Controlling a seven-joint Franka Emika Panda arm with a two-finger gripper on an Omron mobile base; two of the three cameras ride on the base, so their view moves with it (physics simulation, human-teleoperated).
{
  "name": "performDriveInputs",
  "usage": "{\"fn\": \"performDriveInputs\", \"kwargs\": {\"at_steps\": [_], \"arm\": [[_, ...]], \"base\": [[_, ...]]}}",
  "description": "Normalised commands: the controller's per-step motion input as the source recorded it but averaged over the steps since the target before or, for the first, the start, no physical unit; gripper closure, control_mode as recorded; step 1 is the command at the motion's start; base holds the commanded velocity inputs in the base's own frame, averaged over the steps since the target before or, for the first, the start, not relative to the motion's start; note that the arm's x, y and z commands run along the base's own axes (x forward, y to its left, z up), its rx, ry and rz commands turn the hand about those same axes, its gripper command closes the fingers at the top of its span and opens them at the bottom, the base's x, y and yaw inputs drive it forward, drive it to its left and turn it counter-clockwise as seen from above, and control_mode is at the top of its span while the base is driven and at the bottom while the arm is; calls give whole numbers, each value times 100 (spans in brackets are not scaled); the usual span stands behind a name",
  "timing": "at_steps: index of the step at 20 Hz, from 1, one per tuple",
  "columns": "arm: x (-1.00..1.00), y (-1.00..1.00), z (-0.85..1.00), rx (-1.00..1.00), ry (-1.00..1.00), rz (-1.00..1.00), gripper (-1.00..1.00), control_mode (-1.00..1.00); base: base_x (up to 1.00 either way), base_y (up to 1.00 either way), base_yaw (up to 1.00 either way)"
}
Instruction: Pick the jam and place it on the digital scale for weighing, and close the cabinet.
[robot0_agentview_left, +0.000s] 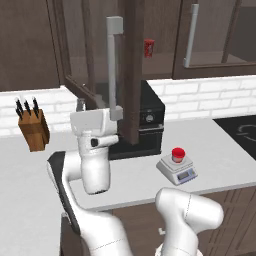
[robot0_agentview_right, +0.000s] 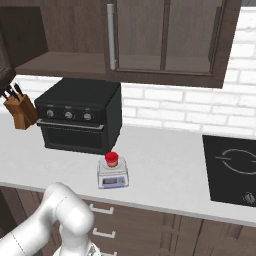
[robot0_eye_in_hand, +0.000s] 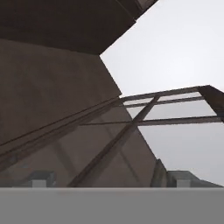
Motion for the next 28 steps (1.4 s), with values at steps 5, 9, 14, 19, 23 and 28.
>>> {"fn": "performDriveInputs", "kwargs": {"at_steps": [5,9,14,19,23,28], "arm": [[-41,-100,62,46,-6,-9,-100,-100],[-32,-100,54,45,0,-8,-100,-100],[0,-100,38,41,7,-7,-100,-100],[40,-98,6,39,4,2,-100,-100],[27,-100,21,31,11,2,-100,-100],[25,-81,36,18,4,0,-100,-100]], "base": [[0,0,0],[0,0,0],[0,0,0],[0,0,0],[0,0,0],[0,0,0]]}}
